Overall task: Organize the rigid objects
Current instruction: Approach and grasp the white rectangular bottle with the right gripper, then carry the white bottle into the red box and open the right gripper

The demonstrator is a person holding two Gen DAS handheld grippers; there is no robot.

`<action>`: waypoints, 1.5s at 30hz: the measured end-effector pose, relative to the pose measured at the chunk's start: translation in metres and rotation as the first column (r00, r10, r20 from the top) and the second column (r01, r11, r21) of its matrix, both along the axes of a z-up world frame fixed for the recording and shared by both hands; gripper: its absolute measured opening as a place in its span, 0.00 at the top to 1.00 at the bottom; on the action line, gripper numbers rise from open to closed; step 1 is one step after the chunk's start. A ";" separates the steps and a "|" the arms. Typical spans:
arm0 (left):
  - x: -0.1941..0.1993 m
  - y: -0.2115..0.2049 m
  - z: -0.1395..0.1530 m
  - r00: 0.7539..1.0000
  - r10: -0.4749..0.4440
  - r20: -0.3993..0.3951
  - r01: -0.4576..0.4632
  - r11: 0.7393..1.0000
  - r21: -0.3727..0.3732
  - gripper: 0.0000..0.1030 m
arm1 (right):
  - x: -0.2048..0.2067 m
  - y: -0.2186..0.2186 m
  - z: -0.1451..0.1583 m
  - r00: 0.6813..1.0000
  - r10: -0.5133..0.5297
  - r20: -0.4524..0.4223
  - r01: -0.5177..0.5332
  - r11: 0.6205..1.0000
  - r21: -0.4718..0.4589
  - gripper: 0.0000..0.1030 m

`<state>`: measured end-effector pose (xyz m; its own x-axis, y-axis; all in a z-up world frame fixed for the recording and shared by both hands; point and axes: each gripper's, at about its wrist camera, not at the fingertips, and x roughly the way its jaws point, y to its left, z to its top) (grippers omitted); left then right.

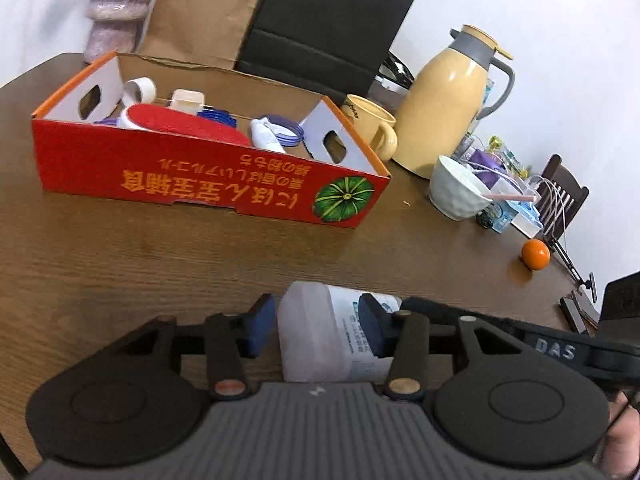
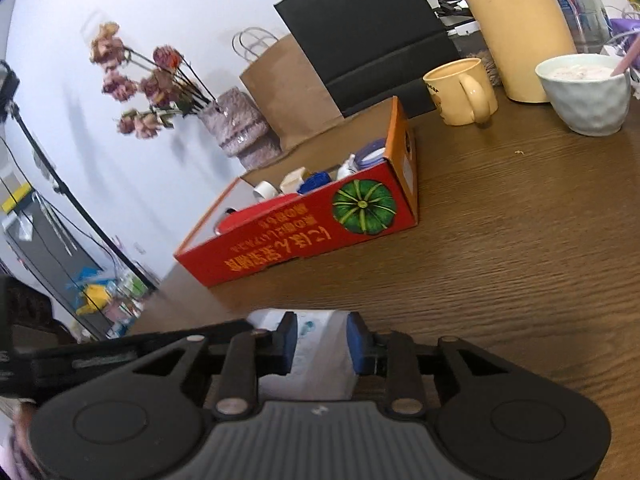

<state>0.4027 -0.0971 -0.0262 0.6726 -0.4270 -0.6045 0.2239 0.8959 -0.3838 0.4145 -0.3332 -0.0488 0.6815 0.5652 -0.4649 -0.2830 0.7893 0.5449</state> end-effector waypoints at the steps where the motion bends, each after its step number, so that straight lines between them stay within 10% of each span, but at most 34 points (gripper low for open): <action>1: 0.002 -0.002 -0.002 1.000 -0.014 -0.019 0.014 1.000 -0.007 0.52 | -0.002 0.001 -0.001 1.000 -0.001 -0.013 0.001 1.000 -0.003 0.72; 5: 0.002 -0.005 -0.010 0.999 -0.026 -0.029 0.026 1.000 -0.013 0.44 | -0.005 0.005 -0.011 0.998 -0.034 -0.043 0.034 0.999 -0.006 0.65; 14: -0.006 0.009 -0.003 1.000 -0.005 -0.007 0.005 0.998 -0.061 0.61 | -0.010 0.020 -0.005 0.998 -0.043 -0.044 0.043 0.999 0.005 0.71; 29: 0.112 0.039 0.146 0.985 0.019 0.173 0.000 0.994 -0.112 0.61 | 0.100 0.054 0.161 0.987 -0.012 0.158 0.020 0.999 -0.049 0.71; 45: 0.245 0.086 0.028 0.977 0.133 -0.169 -0.136 0.991 -0.009 0.63 | 0.266 0.103 0.032 0.978 0.021 -0.208 -0.018 1.000 0.015 0.71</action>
